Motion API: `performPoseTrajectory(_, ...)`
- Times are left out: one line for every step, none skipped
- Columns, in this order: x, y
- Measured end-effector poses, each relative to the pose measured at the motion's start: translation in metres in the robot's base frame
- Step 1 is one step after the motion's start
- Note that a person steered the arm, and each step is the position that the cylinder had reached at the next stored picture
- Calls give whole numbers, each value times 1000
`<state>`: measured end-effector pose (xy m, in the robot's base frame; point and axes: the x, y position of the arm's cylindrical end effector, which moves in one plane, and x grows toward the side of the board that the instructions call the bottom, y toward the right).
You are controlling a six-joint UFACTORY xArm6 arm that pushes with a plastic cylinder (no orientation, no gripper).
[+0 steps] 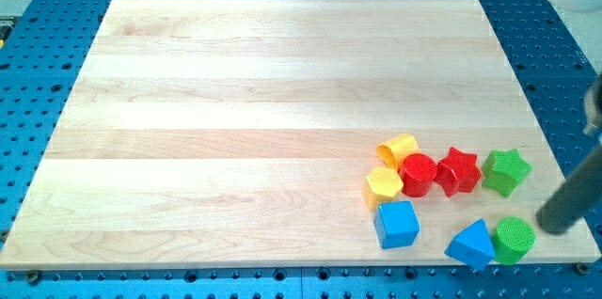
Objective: Place the blue cube to horizontally to the yellow hexagon
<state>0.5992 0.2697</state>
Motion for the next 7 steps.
performPoseTrajectory(19, -8)
performPoseTrajectory(19, -18)
performPoseTrajectory(19, -40)
performPoseTrajectory(18, -62)
performPoseTrajectory(18, -94)
performPoseTrajectory(12, -138)
performPoseTrajectory(2, -182)
